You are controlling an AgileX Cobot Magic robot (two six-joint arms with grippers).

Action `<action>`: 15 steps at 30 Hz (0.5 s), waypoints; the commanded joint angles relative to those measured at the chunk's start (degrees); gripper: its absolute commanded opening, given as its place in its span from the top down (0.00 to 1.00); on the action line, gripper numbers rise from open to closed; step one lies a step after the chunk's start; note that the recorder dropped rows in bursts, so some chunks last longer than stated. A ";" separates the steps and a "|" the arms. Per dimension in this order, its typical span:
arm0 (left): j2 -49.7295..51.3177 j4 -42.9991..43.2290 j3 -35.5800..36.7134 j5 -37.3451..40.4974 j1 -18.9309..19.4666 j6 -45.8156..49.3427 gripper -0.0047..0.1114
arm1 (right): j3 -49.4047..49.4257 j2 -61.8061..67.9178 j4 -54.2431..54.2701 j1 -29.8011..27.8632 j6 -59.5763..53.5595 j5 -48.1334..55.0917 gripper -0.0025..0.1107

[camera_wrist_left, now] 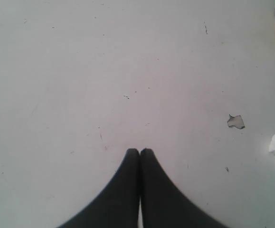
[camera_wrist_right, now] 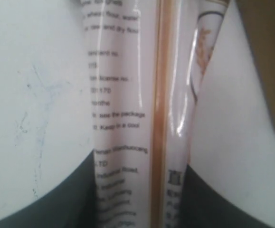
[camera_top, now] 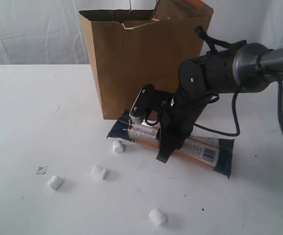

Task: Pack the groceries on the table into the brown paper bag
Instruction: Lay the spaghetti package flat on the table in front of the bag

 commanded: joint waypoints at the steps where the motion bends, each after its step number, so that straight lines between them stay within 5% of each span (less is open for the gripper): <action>1: -0.45 0.17 0.23 0.23 -0.24 -0.55 0.96 | -1.47 1.45 2.99 0.06 -0.51 1.27 0.98; 15: -0.45 0.17 0.23 0.23 -0.24 -0.55 0.96 | -1.68 2.40 4.11 0.39 4.53 -3.14 0.98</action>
